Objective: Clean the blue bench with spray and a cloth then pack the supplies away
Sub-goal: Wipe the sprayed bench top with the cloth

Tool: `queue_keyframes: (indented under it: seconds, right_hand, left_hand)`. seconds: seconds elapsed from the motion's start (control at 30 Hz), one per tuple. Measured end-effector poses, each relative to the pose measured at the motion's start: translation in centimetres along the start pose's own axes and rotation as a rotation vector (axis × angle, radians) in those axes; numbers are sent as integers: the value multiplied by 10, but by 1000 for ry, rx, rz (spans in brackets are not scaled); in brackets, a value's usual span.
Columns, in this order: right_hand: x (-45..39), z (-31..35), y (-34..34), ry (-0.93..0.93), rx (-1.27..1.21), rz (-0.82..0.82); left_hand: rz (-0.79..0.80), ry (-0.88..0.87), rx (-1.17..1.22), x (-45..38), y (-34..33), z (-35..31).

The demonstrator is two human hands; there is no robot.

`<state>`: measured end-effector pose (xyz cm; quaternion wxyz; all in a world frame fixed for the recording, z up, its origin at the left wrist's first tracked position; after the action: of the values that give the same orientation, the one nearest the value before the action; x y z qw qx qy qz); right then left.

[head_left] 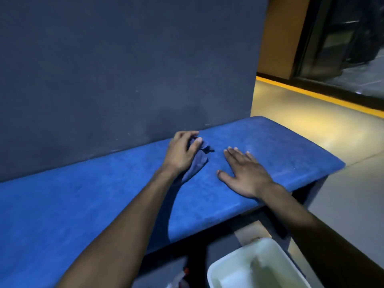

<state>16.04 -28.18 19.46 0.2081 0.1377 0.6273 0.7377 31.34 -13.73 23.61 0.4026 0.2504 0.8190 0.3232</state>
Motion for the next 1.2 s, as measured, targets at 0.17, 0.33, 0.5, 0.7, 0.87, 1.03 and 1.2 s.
queue_keyframes:
  seconds: [0.17,0.33,0.5,0.7,0.87,1.03,1.2]
  right_hand:
    - [-4,0,-4,6,-23,-34]
    - [-1,2,-4,22,-66,-67]
    - [-1,0,-5,42,-61,-69]
    - [1,-1,-4,54,-68,-69]
    - [2,-2,-3,61,-90,-95]
    - [4,-2,-3,57,-92,-108]
    - [4,-2,-4,62,-86,-105]
  left_hand:
    - [281,-44,-284,-7,-40,-12]
    - [363,-374,-184,72,-9,-43]
    - [379,-350,-239,14,-17,-2]
    - [356,-244,-188,3,-25,-3]
    - [396,-314,-119,78,16,-14]
    - [219,-102,-237,35,14,22]
    - [99,215,-394,-3,-33,-2]
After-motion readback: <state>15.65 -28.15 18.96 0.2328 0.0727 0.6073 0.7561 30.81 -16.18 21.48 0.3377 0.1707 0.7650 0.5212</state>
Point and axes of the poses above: each hand's wrist, its own x-axis away from the middle knuckle, its own y-axis out of the back of the hand, z = x × y, the point moved 6 cm from there along -x, towards the middle knuckle, and after that the axes turned 11 degrees about -y, right-handed, at the moved point
